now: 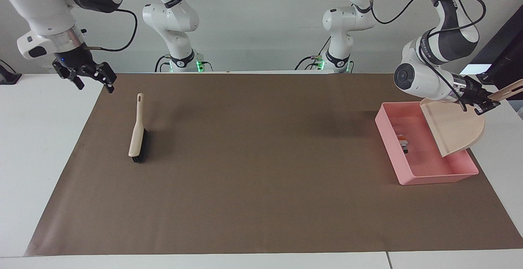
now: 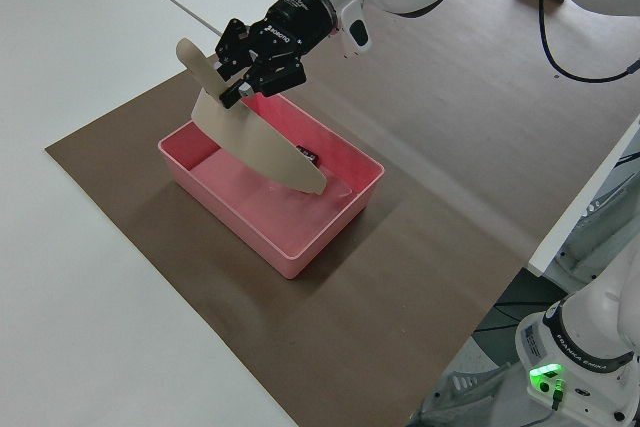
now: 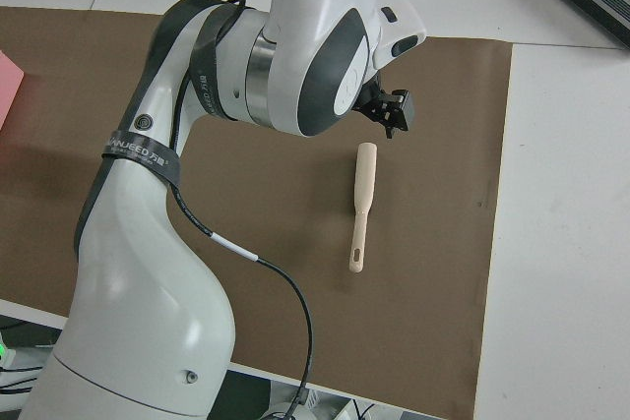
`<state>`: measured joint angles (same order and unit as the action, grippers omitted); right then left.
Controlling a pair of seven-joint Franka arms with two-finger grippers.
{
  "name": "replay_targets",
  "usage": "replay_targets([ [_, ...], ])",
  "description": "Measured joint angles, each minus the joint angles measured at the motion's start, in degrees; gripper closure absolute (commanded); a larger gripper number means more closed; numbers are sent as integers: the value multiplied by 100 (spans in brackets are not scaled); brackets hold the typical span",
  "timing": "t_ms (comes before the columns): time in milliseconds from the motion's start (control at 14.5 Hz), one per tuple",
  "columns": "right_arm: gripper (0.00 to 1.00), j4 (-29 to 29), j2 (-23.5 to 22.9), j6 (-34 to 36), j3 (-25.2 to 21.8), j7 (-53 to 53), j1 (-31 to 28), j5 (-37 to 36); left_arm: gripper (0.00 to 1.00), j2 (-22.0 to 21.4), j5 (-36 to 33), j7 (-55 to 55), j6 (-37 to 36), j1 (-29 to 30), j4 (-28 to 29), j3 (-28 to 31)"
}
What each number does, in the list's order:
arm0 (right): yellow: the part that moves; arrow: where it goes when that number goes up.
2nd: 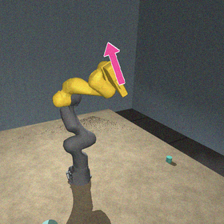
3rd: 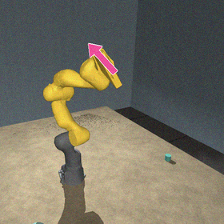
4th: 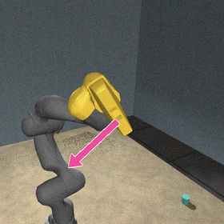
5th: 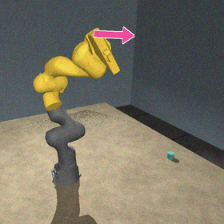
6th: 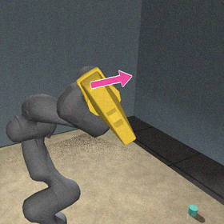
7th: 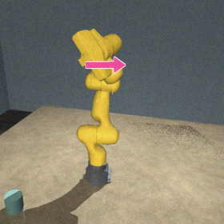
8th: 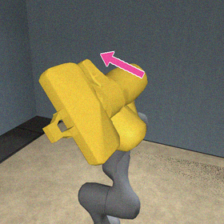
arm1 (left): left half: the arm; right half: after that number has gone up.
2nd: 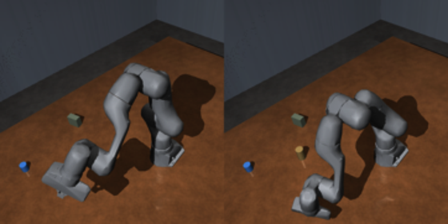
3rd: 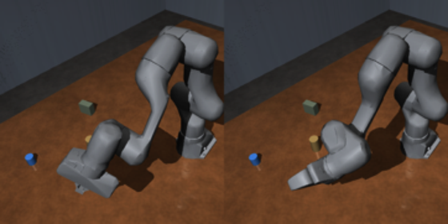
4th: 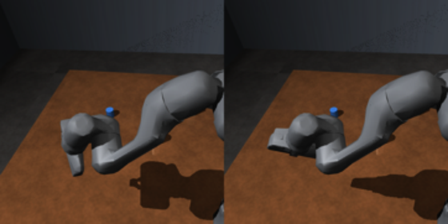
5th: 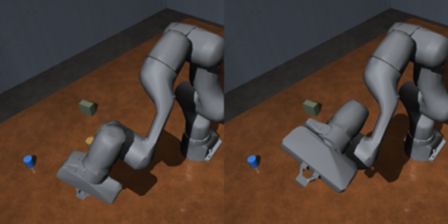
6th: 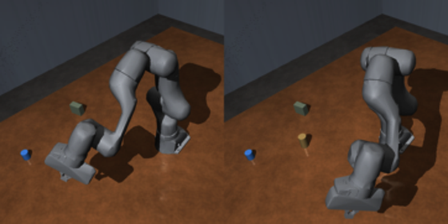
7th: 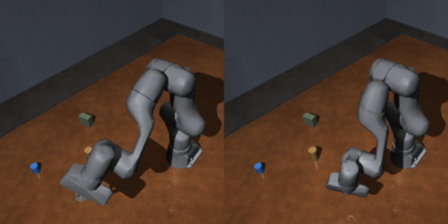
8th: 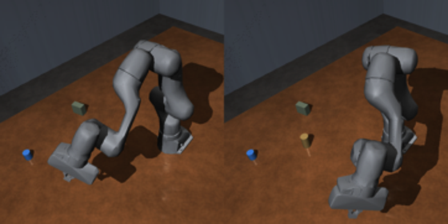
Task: Clean e-waste and dump in bin
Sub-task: 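Tip the dustpan with the left gripper to dump the component into the bin, then lower the dustpan back onto the table with the left gripper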
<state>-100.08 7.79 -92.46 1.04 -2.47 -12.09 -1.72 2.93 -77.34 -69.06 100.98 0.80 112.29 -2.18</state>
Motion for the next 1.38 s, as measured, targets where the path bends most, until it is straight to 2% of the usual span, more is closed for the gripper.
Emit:
replay_targets([
  [206, 1, 549, -158, 697, 1, -377, 8, 0, 100, -142, 193, -582, -49, -55, -298, -15],
  [619, 1, 565, -337, 737, 9, -466, 136, 4, 100, -429, 2296, -865, -46, -94, -401, -118],
  [757, 1, 571, -337, 737, -181, -501, 470, 4, 100, -429, 3020, -865, -51, -259, -384, -139],
  [963, 1, 573, -338, 737, -743, -532, 1044, 3, 100, -423, 3775, -864, -53, -791, -202, -162],
  [1101, 1, 573, -338, 739, -769, -532, 1004, 3, 100, -373, 4162, -613, -53, -1277, -43, -181],
  [1376, 1, 579, -337, 802, -738, -531, 1026, 3, 100, -29, 4545, 680, -36, -2165, 112, -196],
])
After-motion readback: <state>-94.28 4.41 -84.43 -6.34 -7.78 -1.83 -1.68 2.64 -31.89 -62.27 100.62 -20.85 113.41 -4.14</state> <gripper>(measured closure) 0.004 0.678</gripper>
